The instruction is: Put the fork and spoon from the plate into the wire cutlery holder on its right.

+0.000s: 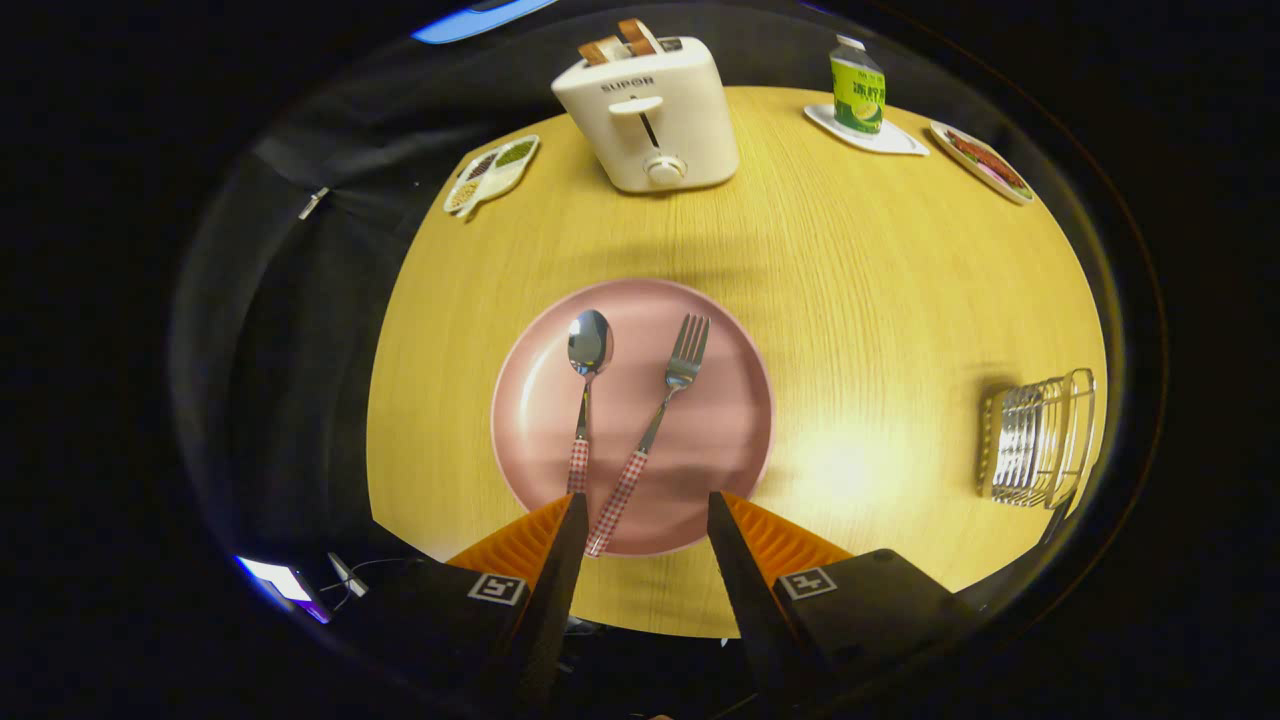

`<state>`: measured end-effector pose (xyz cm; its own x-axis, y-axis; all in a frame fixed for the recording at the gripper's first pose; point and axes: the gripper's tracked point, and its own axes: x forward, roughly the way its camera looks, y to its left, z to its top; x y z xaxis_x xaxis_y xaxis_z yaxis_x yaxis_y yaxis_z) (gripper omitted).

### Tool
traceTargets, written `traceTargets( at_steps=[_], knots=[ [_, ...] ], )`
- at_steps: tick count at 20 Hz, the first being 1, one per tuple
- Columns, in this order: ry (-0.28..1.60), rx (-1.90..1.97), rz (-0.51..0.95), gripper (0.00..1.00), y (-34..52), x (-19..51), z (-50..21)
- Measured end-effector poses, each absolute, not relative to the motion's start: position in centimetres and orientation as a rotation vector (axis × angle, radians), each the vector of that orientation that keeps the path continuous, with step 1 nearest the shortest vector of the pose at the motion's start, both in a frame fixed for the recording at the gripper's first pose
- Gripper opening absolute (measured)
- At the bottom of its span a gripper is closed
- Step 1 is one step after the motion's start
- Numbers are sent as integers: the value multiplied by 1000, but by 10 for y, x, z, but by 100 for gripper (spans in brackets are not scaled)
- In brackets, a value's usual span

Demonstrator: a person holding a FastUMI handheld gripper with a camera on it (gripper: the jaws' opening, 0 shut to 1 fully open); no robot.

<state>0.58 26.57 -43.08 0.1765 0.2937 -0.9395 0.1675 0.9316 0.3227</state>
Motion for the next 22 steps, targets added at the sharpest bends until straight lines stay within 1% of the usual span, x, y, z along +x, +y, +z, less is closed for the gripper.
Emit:
traceTargets(
  at_steps=[5, 6, 11, 12, 13, 14, 15, 17, 20, 22],
  knots=[
    [1446, 444, 24, 76, 272, 7, -457],
    [1452, 457, 25, 70, 276, 9, -458],
    [1505, 444, 25, 69, 285, 3, -471],
    [1521, 448, 27, 57, 286, 0, -473],
    [1536, 456, 27, 48, 287, -5, -472],
    [1538, 456, 24, 27, 286, -6, -472],
    [1538, 457, 28, 22, 286, -4, -474],
    [1540, 442, 60, 14, 284, -7, -472],
    [1511, 441, 96, 14, 276, -4, -456],
    [1467, 442, 154, 14, 268, 0, -437]
  ],
)
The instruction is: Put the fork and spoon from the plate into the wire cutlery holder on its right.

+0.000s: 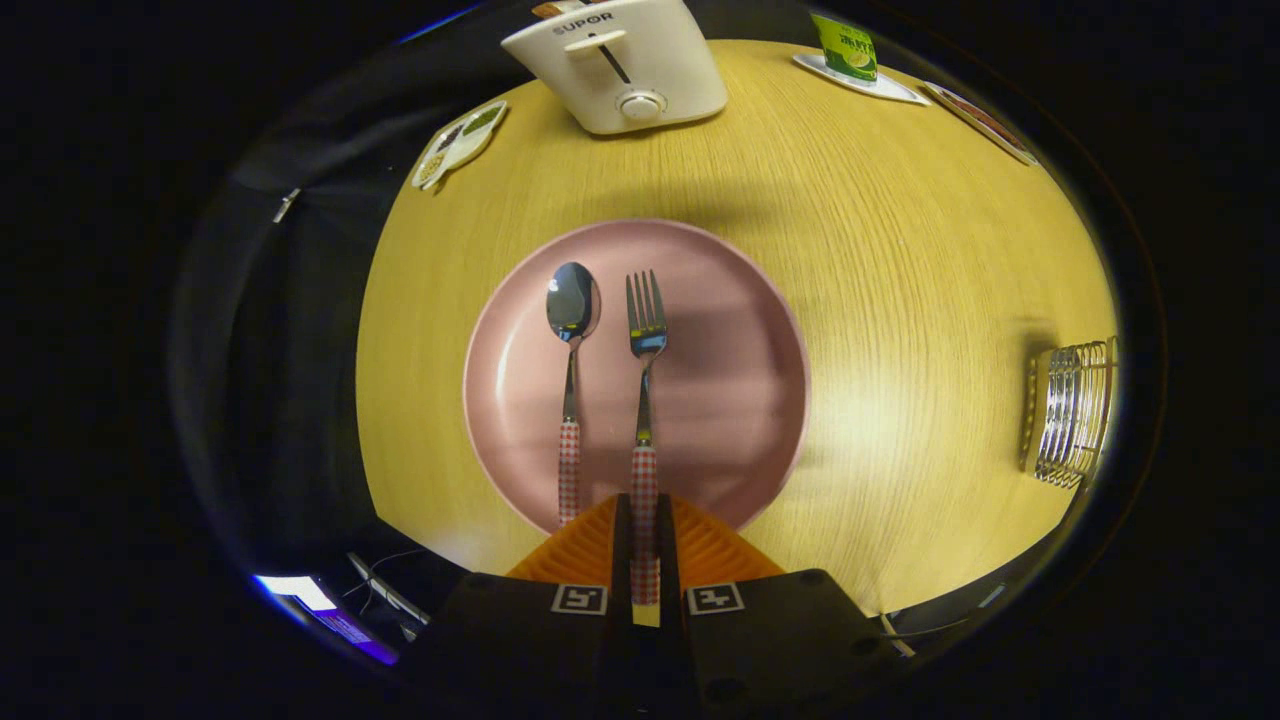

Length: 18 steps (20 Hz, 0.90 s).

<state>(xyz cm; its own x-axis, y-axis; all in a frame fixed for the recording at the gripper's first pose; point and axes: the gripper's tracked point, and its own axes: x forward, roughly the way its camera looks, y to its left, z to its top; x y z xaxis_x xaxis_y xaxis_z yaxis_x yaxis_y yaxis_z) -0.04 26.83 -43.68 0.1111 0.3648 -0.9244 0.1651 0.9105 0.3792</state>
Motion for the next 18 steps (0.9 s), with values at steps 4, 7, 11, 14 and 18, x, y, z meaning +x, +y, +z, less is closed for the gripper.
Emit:
traceTargets(
  at_steps=[4, 7, 11, 14, 18],
  knots=[
    [1393, 370, 172, 11, 237, 11, -421],
    [1409, 413, 184, 11, 243, 12, -423],
    [1366, 469, 235, 11, 240, 15, -396],
    [1323, 478, 310, 11, 216, 8, -354],
    [1271, 440, 324, 11, 147, -7, -292]
  ],
)
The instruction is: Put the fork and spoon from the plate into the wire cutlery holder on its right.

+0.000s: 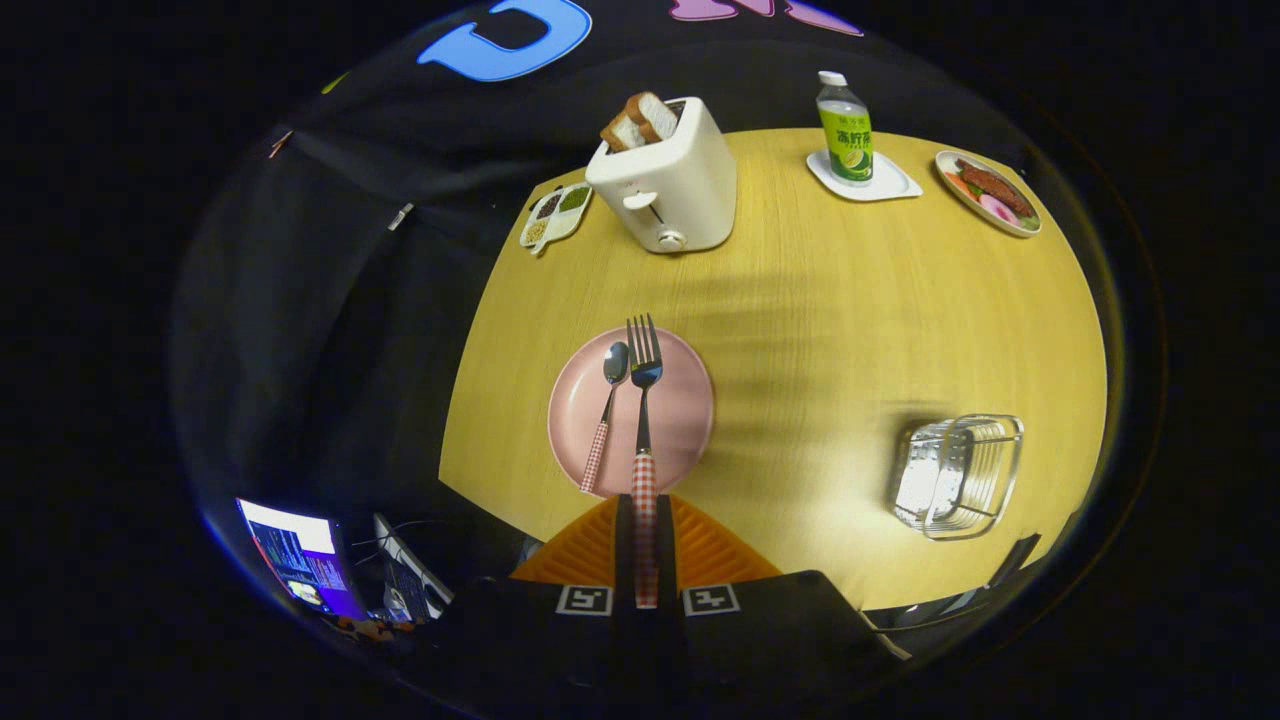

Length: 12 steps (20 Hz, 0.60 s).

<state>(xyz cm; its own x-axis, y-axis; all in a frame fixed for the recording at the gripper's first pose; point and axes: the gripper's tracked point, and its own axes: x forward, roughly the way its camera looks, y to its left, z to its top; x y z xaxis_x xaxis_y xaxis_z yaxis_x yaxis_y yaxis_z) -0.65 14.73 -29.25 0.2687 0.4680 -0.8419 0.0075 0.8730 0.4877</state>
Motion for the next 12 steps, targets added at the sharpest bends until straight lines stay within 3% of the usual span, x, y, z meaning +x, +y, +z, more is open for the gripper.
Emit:
traceTargets(
  at_steps=[6, 12],
  knots=[
    [1336, 339, 232, 11, 32, -44, -256],
    [1519, 165, 208, 11, -25, -86, -284]
  ],
)
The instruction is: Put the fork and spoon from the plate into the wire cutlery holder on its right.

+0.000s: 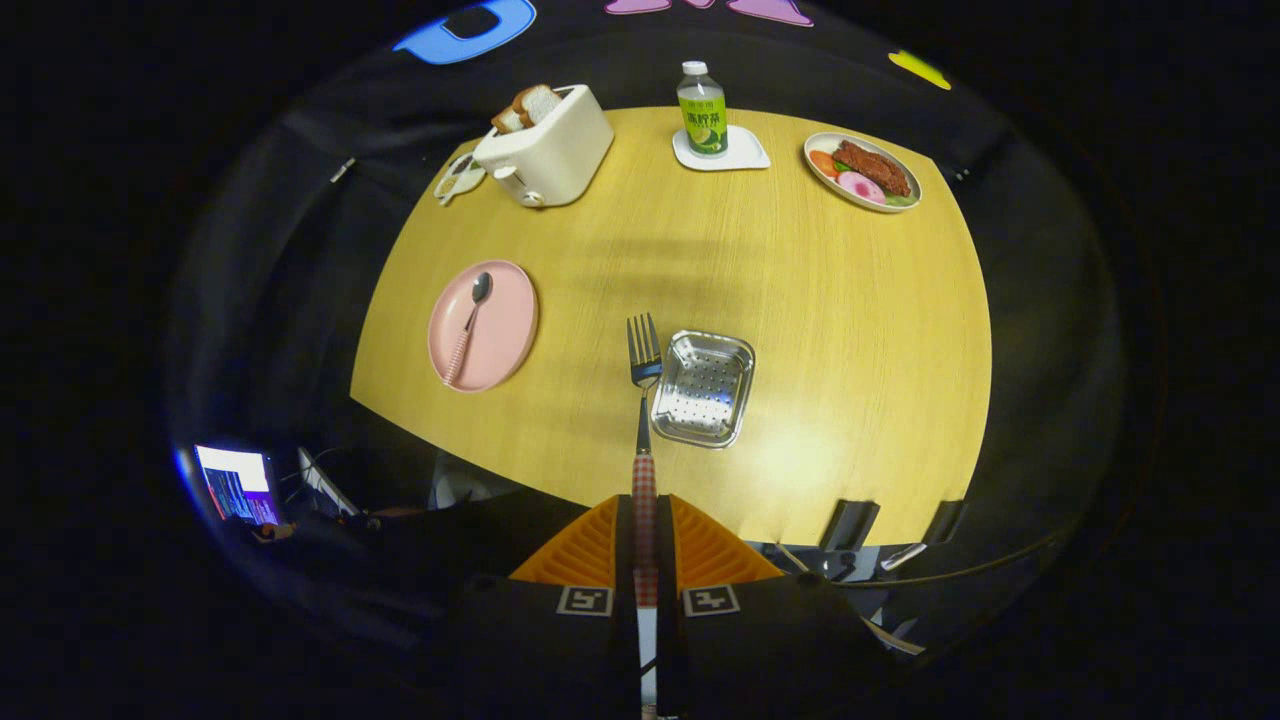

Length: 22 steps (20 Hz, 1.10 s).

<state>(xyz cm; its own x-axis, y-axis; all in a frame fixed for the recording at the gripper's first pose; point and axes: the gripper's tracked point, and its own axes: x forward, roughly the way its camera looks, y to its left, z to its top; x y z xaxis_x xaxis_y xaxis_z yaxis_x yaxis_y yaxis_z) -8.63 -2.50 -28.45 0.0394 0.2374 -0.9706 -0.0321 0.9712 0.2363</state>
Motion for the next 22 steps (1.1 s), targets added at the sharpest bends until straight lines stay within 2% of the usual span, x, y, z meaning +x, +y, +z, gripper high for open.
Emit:
traceTargets(
  at_steps=[11, 22],
  knots=[
    [1778, 78, 164, 11, -51, -93, -350],
    [1838, 119, 140, 11, -46, -70, -376]
  ],
)
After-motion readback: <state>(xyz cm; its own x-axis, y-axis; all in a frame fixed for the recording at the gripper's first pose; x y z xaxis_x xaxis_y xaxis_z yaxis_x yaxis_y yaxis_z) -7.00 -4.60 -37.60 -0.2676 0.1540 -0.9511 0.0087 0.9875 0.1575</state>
